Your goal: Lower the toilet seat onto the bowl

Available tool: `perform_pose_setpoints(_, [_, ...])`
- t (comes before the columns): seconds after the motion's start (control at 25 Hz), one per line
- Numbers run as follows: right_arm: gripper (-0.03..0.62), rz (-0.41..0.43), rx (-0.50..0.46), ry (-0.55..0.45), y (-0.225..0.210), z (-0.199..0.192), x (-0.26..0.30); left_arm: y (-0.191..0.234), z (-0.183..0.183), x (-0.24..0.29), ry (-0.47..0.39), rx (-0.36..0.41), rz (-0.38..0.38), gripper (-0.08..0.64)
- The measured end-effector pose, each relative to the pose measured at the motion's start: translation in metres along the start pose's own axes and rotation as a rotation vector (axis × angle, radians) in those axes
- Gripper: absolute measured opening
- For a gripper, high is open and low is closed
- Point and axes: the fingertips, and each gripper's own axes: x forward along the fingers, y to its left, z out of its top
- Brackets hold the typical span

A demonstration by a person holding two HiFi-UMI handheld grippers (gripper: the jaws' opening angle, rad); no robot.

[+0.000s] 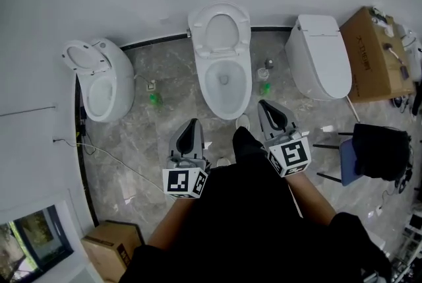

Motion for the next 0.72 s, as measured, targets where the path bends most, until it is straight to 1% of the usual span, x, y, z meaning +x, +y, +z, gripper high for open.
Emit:
perform_pose_setpoints(0.16, [0.031,-0.008,0.012,0.008,-0.049,0.007,0.025,-0.008,-0.004,0.058,0.037,0.017,-0.025,0.015])
perform_pose_setpoints(0.28, [0.031,-0.004,0.027,0.013,-0.082,0.012,0.045,-0.013,0.002,0.099,0.040,0.026,-0.033,0.015])
perform_pose_setpoints(0.4, [0.031,0.012,0.035,0.029,-0.106,0.011,0.063,-0.013,0.006,0.133,0.040,0.026,-0.015,0.015])
perform_pose_setpoints(0.56, [0.031,0.054,0.036,0.051,-0.127,0.010,0.085,-0.013,0.005,0.168,0.055,0.025,0.007,0.015])
perform_pose_setpoints(0.72, [0.032,0.080,0.073,0.043,-0.150,0.009,0.105,-0.001,0.004,0.199,0.067,0.042,0.052,0.015])
